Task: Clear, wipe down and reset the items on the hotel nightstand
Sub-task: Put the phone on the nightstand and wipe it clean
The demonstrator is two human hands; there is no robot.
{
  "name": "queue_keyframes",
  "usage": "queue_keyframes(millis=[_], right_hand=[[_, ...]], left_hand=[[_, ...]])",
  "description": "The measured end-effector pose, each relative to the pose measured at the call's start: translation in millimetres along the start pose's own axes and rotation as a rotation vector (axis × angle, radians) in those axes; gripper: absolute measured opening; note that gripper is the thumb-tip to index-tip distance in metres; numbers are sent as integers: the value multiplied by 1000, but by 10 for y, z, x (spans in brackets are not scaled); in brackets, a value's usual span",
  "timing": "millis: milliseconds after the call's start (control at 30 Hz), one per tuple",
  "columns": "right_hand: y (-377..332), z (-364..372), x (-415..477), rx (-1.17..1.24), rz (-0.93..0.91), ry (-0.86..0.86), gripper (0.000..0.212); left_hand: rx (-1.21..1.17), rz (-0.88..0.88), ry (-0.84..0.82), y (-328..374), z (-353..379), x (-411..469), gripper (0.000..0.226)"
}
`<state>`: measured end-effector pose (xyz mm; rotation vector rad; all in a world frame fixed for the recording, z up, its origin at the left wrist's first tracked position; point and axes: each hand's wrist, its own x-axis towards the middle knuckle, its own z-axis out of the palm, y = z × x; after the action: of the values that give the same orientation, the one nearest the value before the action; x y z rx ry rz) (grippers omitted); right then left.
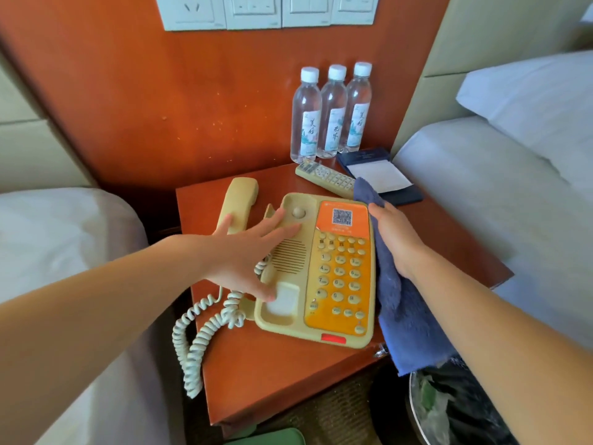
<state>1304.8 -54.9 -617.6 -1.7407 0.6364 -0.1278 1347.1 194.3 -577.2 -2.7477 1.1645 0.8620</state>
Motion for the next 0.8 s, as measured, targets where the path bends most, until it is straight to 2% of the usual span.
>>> queue_keyframes(millis=[67, 167, 300, 367, 400, 467, 533, 700, 800], right_hand=[[100, -119, -187, 3, -15, 42, 19], [40, -171, -215, -39, -10, 49, 14], [-345, 24, 160, -476, -6, -92, 27], [-533, 184, 240, -693, -76, -210, 19], [-595, 282, 265, -746, -107, -245, 24], [-650, 514, 323, -786, -158, -286, 34], [-636, 695, 378, -821, -220, -304, 32], [-554, 673, 293, -950, -382, -295, 32], [-486, 593, 208, -1083, -471, -229, 30]], left_hand=[[-63, 17, -52, 66, -74, 16, 109], [-36, 47, -16, 170, -18, 46, 110], [30, 79, 85, 140, 126, 59, 113], [30, 86, 83, 121, 119, 73, 114], [28, 85, 75, 127, 112, 73, 114], [27, 85, 69, 127, 107, 67, 113], [34, 82, 71, 136, 98, 53, 111], [110, 55, 69, 146, 78, 42, 110], [157, 65, 47, 98, 33, 41, 116]])
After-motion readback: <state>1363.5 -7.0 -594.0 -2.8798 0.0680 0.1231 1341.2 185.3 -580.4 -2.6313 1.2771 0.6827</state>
